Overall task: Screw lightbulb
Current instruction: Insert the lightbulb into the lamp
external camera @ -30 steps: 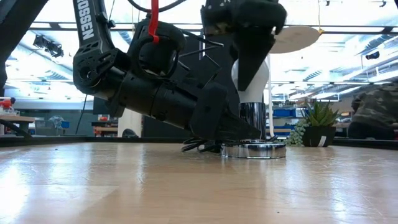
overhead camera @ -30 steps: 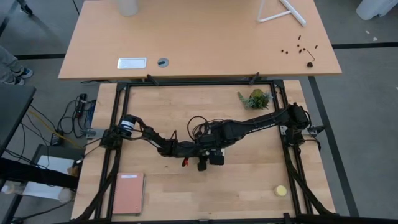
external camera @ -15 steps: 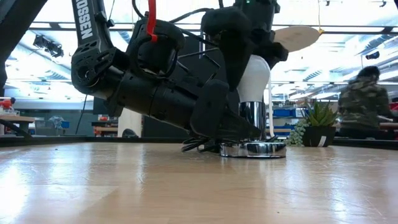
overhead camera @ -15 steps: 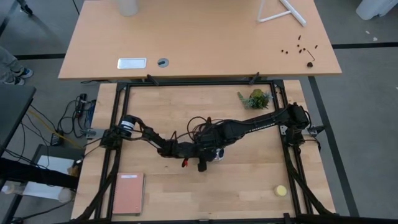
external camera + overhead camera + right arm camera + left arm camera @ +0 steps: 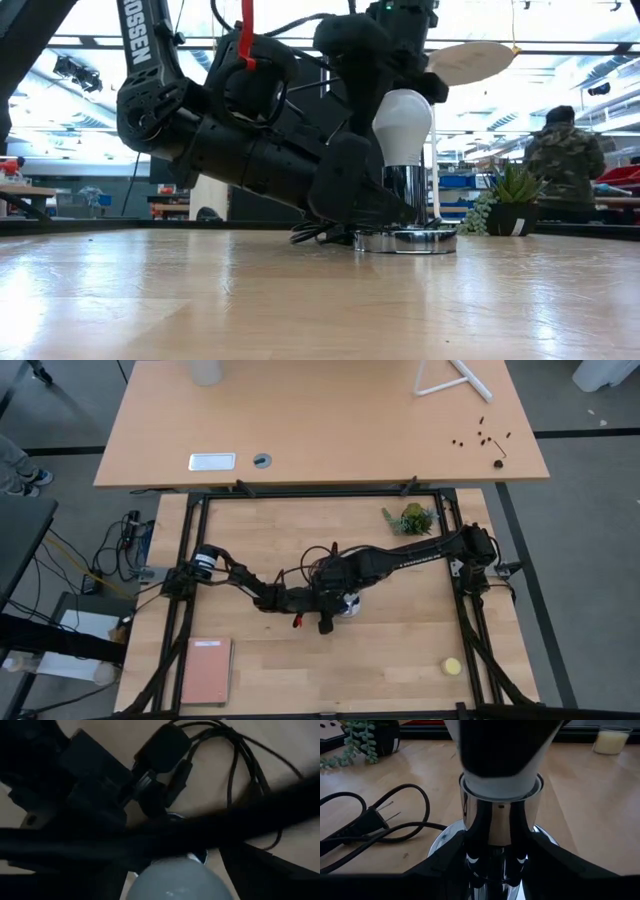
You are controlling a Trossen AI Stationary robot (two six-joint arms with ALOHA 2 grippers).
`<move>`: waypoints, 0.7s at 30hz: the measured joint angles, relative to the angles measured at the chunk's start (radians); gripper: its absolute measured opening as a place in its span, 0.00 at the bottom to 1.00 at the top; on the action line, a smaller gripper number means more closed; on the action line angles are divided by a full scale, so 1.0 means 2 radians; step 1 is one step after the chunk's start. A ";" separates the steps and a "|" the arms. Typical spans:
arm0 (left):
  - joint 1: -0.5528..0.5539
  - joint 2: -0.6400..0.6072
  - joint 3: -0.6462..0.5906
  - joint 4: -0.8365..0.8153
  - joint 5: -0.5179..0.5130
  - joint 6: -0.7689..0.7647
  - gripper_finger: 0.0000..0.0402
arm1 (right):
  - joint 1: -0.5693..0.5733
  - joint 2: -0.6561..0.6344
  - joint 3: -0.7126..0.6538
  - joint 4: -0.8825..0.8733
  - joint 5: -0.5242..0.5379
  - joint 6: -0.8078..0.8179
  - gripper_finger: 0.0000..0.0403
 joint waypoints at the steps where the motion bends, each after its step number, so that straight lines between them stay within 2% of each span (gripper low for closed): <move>1: 0.000 0.000 0.000 0.000 0.000 0.000 0.49 | 0.000 0.000 0.000 0.002 0.000 -0.011 0.79; 9: 0.000 0.000 0.000 -0.004 0.000 0.000 0.49 | 0.000 -0.005 0.020 -0.010 0.001 -0.082 0.87; 14: 0.000 -0.001 0.001 -0.010 -0.001 0.000 0.49 | 0.011 -0.033 0.030 0.009 0.001 -0.113 0.87; 21: 0.000 -0.001 0.001 -0.011 -0.001 0.008 0.49 | 0.050 -0.073 0.029 -0.043 0.022 -0.152 0.84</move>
